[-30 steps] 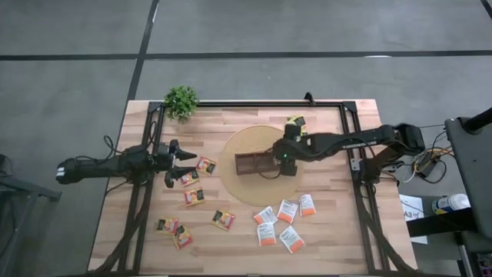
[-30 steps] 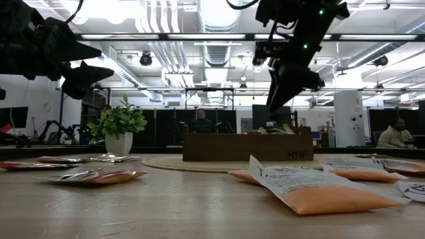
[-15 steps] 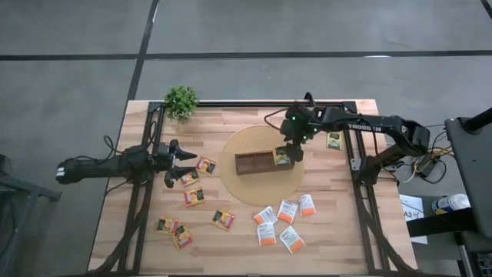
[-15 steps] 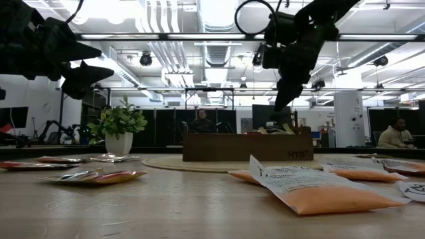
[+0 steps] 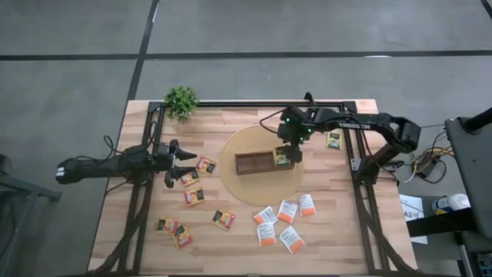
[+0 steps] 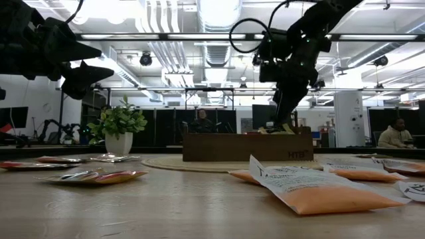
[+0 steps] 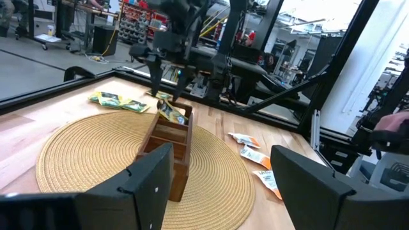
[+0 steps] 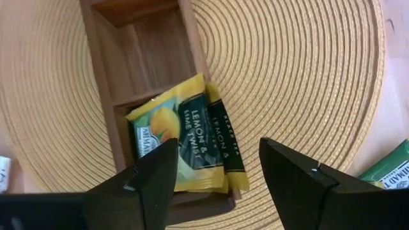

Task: Pick & Place Tea
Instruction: Adjust the yellow tea bags in the right section of the wooden organizer

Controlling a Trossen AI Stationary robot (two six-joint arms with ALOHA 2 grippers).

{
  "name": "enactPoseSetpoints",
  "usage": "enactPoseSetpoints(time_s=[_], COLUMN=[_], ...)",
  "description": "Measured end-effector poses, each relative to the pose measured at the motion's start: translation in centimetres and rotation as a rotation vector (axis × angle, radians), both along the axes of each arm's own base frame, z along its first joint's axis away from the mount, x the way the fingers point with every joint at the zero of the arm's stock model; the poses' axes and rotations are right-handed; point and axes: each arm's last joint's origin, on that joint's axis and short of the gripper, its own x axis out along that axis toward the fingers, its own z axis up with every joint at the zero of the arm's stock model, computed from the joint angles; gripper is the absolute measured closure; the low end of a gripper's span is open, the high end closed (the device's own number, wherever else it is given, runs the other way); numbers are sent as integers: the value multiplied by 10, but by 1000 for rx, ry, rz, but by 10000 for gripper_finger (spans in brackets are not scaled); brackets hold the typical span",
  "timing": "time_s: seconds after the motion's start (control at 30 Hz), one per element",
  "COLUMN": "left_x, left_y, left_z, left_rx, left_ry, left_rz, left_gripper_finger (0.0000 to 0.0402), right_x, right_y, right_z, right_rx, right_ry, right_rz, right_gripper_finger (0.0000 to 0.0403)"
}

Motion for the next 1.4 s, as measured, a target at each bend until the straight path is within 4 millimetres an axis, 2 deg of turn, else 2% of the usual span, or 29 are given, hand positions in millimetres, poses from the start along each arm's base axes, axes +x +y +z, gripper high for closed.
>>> enactPoseSetpoints(time_s=[0.3, 0.57, 0.87, 1.07, 1.4], left_x=[0, 0, 0, 0, 0], left_y=[0, 0, 0, 0, 0], left_z=[0, 0, 0, 0, 0], left_rx=[0, 0, 0, 0, 0], left_ry=[0, 0, -1, -1, -1], left_rz=[0, 0, 0, 0, 0], left_gripper_finger=[145, 145, 145, 145, 145], right_x=[4, 7, 6, 3, -1], right_y=[-4, -4, -3, -1, 1], right_z=[-11, -22, -21, -19, -14], right_rx=[-19, 38, 67, 72, 78], right_ry=[15, 31, 24, 38, 53], right_rz=[62, 109, 110, 118, 125], right_gripper_finger=[184, 184, 192, 233, 333])
